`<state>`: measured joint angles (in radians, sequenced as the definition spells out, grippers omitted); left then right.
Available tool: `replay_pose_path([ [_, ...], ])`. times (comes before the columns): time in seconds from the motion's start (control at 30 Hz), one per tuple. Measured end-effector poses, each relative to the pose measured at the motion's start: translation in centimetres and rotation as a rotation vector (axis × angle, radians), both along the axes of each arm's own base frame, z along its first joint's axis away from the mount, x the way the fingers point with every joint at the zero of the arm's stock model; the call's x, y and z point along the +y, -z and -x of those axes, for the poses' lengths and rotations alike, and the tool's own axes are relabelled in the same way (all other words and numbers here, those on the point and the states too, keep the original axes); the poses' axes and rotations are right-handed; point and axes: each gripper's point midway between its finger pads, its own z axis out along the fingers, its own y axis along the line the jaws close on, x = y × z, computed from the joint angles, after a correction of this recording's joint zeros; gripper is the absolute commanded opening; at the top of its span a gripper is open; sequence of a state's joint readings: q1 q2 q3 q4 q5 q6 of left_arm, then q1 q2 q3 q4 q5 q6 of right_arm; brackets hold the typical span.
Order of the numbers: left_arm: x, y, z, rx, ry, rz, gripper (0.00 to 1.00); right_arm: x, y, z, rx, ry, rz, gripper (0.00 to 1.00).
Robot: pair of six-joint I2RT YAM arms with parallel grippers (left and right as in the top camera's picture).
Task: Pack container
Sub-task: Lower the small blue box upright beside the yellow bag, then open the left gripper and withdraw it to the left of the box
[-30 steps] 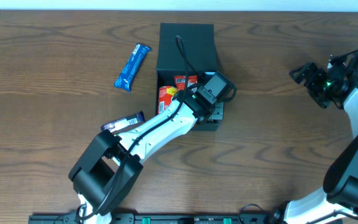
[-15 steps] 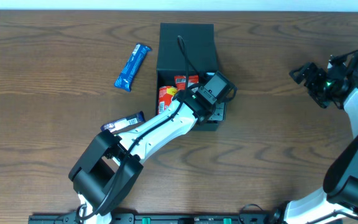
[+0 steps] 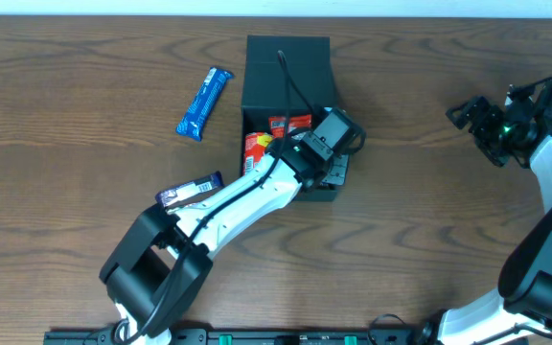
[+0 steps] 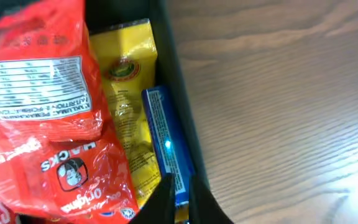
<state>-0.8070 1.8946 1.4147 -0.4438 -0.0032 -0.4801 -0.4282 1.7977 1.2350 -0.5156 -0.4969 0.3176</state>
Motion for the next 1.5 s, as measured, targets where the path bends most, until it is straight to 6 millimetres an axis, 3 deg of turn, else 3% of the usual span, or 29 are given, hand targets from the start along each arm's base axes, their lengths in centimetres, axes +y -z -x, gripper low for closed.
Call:
replay_pose_path([
  [0.2, -0.2, -0.1, -0.2, -0.010, 0.012, 0.000, 0.10, 0.0, 0.0, 0.0, 0.000, 0.000, 0.000, 0.99],
  [0.43, -0.7, 2.6, 0.6, 0.043, 0.085, -0.031, 0.15, 0.0, 0.0, 0.0, 0.000, 0.000, 0.000, 0.99],
  [0.87, -0.2, 3.4, 2.4, 0.120, 0.161, -0.056, 0.16, 0.0, 0.0, 0.0, 0.000, 0.000, 0.000, 0.99],
  [1.0, -0.2, 3.4, 2.4, 0.115, 0.178, -0.061, 0.06, 0.0, 0.0, 0.0, 0.000, 0.000, 0.000, 0.99],
  [1.1, -0.3, 3.2, 2.3, 0.112, 0.182, -0.055, 0.05, 0.0, 0.0, 0.0, 0.000, 0.000, 0.000, 0.99],
  [1.23, -1.7, 0.4, 0.6, 0.053, 0.181, -0.007, 0.06, 0.0, 0.0, 0.0, 0.000, 0.000, -0.001, 0.99],
  [1.33, -2.2, -3.8, -2.1, -0.057, 0.138, 0.016, 0.06, 0.0, 0.0, 0.0, 0.000, 0.000, 0.000, 0.99],
  [1.4, -0.7, -6.8, -3.7, -0.132, 0.074, -0.014, 0.06, 0.0, 0.0, 0.0, 0.000, 0.000, -0.001, 0.99],
  [1.5, 2.4, -9.2, -5.2, -0.195, -0.017, -0.078, 0.06, 0.0, 0.0, 0.0, 0.000, 0.000, -0.001, 0.99],
])
